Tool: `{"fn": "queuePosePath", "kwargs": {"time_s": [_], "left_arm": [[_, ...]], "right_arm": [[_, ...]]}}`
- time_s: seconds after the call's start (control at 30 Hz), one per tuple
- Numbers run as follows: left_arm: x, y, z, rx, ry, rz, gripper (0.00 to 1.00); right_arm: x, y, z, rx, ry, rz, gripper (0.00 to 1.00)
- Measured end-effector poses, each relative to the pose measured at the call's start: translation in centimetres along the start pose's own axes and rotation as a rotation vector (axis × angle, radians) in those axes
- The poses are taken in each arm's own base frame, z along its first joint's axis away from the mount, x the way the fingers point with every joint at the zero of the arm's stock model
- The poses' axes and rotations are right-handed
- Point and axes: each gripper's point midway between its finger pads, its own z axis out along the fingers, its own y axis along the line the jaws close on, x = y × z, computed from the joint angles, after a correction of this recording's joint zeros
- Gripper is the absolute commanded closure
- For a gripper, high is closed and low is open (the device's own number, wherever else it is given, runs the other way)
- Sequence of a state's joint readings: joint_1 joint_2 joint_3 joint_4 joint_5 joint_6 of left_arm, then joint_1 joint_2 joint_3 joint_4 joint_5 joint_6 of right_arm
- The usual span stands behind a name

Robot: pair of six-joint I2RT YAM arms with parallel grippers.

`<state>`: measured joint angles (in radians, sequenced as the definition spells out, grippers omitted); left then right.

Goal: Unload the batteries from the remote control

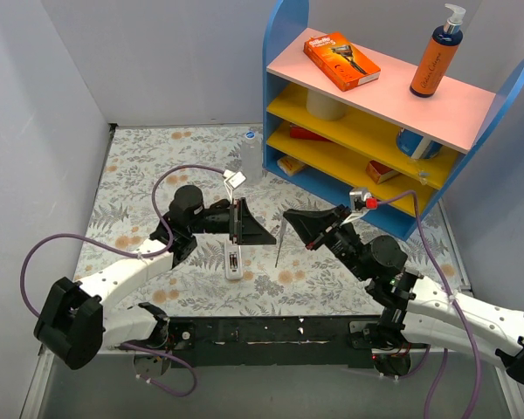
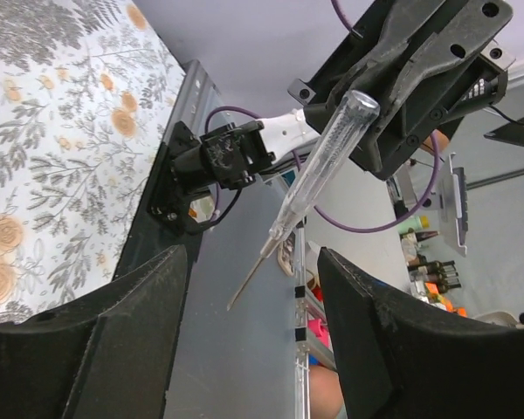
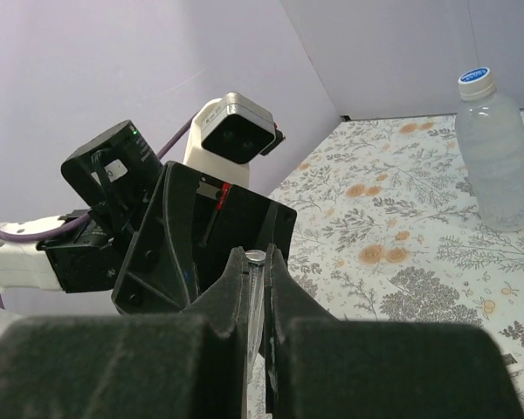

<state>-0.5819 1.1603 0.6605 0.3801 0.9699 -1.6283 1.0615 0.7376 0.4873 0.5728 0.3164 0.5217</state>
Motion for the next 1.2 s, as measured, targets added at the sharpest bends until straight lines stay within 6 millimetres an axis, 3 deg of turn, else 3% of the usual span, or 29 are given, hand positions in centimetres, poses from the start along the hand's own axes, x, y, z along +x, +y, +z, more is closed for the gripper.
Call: {"fn": "queuePosePath", "kwargs": {"time_s": [0.3, 0.4, 0.43, 0.5, 0.53, 0.63, 0.77, 0.8, 0.97, 1.2], "left_arm": [[1.7, -0.1, 2.1, 0.022, 0.052, -0.036, 0.45], [1.9, -0.2, 2.5, 0.028, 0.059, -0.04, 0.62], [2.0, -0.2, 2.6, 0.031, 0.063, -0.043, 0.76], [2.2, -0.3, 2.8, 0.038, 0.07, -0.048, 0.87], [2.3, -0.4, 2.8, 0.045, 0.075, -0.045, 1.0], [2.7, -1.0, 2.8, 0.075, 0.097, -0.01, 1.0], [3.4, -1.2, 2.6, 0.088, 0.126, 0.04, 1.0], [3.6, -1.1, 2.5, 0.088, 0.132, 0.051, 1.0], [4.2, -1.0, 2.0, 0.068, 0.178, 0.105, 1.0], [5.7, 0.0, 1.1, 0.028, 0.247, 0.126, 1.0]], "right_arm": [[-1.1, 0.3, -0.2, -0.01, -0.048, 0.012, 0.99], [-1.5, 0.4, -0.3, -0.011, -0.062, 0.022, 0.99], [-1.6, 0.4, -0.3, -0.012, -0.066, 0.024, 0.99], [-1.5, 0.2, -0.4, -0.01, -0.068, 0.025, 0.99], [-1.3, 0.0, -0.5, -0.003, -0.067, 0.028, 0.99], [-0.9, -0.7, -0.7, 0.023, -0.056, 0.035, 0.85], [0.0, -0.8, -0.7, 0.039, 0.027, -0.003, 0.46], [0.3, -0.5, -0.8, 0.03, 0.063, -0.026, 0.41], [0.8, 1.6, -1.5, -0.046, 0.23, -0.137, 0.31], [-0.5, 3.8, -2.1, -0.104, 0.397, -0.25, 0.29]]}}
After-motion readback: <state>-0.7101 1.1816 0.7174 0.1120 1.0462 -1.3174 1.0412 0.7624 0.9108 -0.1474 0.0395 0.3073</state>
